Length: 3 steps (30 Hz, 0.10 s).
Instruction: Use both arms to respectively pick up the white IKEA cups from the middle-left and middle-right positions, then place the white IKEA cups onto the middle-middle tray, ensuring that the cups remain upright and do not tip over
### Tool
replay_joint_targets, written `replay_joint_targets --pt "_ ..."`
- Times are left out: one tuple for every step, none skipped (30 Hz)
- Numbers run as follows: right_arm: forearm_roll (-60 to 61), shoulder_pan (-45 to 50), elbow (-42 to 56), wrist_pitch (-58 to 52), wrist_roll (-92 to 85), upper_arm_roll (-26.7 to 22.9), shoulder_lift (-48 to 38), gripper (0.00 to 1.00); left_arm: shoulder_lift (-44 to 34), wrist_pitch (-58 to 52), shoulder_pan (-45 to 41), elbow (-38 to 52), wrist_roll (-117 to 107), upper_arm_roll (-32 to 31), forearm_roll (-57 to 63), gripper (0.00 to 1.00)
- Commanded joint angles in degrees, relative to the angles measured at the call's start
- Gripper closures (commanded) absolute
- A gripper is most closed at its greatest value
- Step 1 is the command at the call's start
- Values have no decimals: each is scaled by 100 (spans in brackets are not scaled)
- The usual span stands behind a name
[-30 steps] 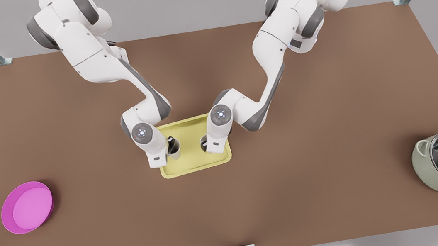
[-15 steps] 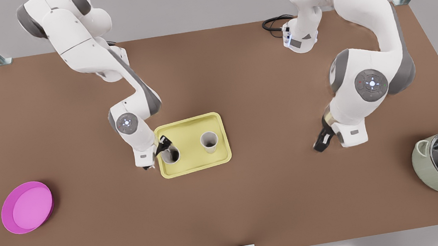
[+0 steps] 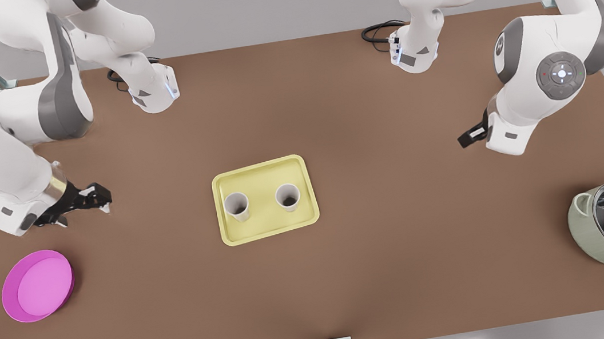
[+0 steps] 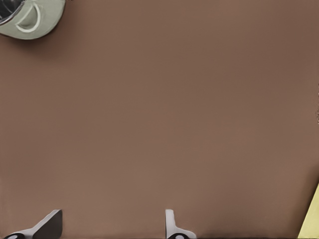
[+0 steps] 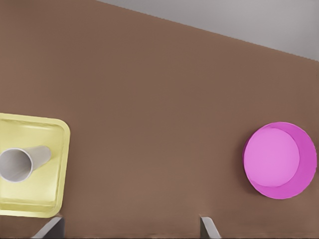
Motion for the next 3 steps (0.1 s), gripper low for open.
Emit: replay_joint_targets --pt "-295 -13 -115 -995 1133 12 -189 0 -6 -69 2 3 2826 -1 -26 0" --pt "-295 -22 -115 -995 1133 12 -189 0 3 -69 2 3 2826 -1 -26 0" --pt "-295 -75 -115 -995 1133 38 -189 0 3 -69 2 3 2817 -1 -26 0"
